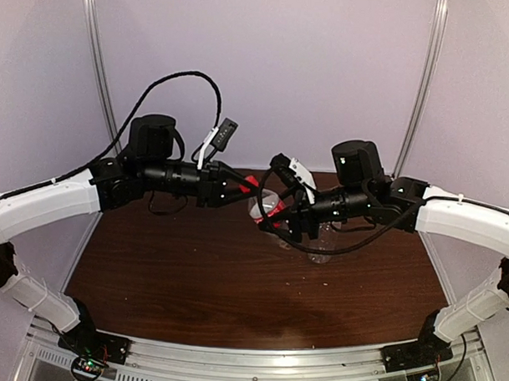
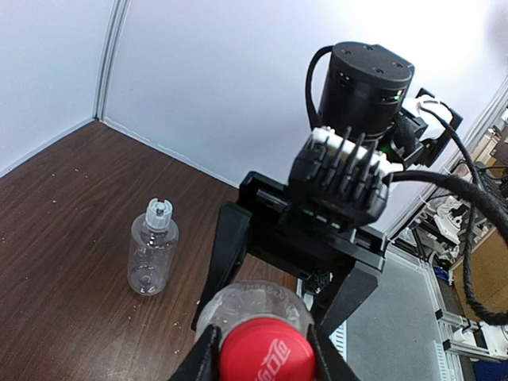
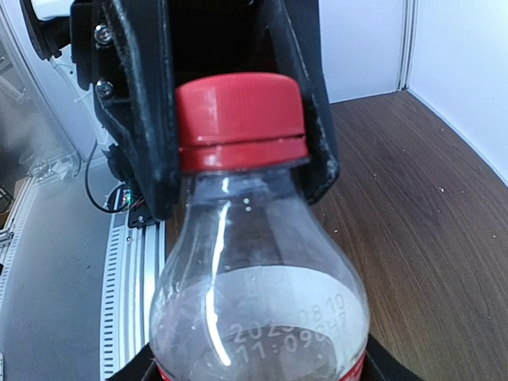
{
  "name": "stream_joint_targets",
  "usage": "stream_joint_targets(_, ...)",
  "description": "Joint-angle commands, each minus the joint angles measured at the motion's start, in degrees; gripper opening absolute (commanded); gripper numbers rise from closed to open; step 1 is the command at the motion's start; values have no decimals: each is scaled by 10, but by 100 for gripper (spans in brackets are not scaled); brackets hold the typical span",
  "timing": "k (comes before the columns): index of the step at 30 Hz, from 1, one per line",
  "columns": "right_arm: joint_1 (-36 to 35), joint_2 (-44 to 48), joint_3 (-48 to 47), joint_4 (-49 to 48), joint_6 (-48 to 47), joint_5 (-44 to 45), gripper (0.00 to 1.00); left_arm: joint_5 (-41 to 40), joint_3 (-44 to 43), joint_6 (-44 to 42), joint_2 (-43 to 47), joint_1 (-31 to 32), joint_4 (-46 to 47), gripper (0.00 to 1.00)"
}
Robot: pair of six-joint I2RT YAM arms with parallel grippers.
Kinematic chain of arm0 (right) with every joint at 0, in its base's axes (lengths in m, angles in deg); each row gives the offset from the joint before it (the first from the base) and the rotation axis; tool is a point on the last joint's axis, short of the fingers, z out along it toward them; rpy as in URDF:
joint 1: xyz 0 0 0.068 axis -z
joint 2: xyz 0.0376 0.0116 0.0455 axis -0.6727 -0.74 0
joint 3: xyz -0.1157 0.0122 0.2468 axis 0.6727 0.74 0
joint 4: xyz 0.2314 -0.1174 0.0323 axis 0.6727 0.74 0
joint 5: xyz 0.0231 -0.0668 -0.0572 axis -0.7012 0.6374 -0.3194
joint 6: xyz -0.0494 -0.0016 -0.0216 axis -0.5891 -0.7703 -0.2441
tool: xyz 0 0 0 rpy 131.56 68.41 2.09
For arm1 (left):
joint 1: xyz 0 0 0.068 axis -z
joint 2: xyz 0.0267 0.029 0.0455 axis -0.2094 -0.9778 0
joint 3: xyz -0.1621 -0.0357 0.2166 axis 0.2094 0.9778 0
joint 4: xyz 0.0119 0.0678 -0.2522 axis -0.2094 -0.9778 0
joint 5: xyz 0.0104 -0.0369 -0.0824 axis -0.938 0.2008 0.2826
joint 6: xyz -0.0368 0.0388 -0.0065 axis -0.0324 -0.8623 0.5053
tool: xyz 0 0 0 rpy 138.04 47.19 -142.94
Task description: Unscrew the bottle caps
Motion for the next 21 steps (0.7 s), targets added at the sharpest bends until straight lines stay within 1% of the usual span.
stream_joint_targets(1,0,-5,8,-45,18,-41,52,36,11,-5,25,0,40,44)
stream_joint_targets(3,0,-5,12,-56,26,-58,51,40,14,-9,29,0,61,62)
stream_joint_targets(4,0,-4,16,-63,26,-65,51,41,16,-11,33,0,62,68)
stream_joint_targets(5,0,-2,20,-70,35,-71,50,42,18,-15,38,-2,62,73)
stream_joint_targets(7,0,2,27,-81,50,-88,49,45,22,-20,48,-7,64,78)
stream_joint_targets(10,0,4,33,-95,63,-119,46,58,32,-24,62,-16,76,79)
stream_joint_targets(13,0,1,35,-107,74,-148,45,93,34,-30,63,-18,84,78)
stream_joint_targets(17,0,-1,45,-139,97,-179,44,130,28,-36,54,-18,89,71)
stream_joint_targets(21,0,-6,46,-166,114,-201,42,149,30,-20,45,-19,116,63)
